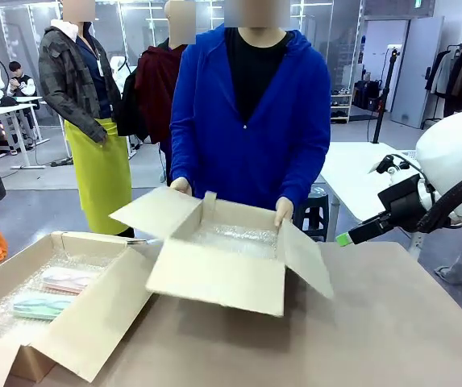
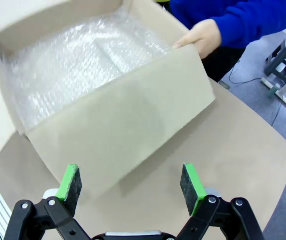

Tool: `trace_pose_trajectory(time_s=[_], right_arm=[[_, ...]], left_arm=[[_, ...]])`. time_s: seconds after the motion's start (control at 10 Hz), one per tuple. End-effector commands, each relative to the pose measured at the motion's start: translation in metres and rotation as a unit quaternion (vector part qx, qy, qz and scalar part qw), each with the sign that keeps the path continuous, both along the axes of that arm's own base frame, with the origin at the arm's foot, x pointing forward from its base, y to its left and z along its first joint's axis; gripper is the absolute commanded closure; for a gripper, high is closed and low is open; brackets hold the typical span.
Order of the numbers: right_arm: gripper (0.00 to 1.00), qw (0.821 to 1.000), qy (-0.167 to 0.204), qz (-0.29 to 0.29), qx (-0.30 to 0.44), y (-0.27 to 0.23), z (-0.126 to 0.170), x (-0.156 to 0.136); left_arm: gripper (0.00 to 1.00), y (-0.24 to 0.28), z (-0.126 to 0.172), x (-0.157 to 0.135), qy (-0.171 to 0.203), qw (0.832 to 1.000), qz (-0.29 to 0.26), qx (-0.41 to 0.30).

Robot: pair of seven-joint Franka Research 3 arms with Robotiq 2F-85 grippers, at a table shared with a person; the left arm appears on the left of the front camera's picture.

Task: Pack the glasses set securely to prepare it for shipping.
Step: Position the Package Box on the left side of the table.

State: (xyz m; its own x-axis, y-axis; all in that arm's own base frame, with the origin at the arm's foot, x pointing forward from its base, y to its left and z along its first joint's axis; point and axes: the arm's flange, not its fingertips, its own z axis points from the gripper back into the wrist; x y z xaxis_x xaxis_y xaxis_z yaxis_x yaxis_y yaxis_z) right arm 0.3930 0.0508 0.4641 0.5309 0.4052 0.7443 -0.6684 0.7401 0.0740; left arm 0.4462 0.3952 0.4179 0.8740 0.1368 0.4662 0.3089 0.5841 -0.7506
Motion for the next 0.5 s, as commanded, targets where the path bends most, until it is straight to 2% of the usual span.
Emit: trace_pose_trajectory(time_s=[0.0,0.4], right_arm=[[0.00,1.000,0.003,0.000,-0.004,0.0014,0.0051,-0.0005],[0.00,1.000,0.003,0.000,-0.004,0.0014,0.0051,-0.0005]], left_arm=[[0.00,0.0034,-0.0026,-0.0013,0.005,1.000,0.004,-0.001],[0.00,0.0034,-0.0026,-0.0013,0.005,1.000,0.004,-0.001]])
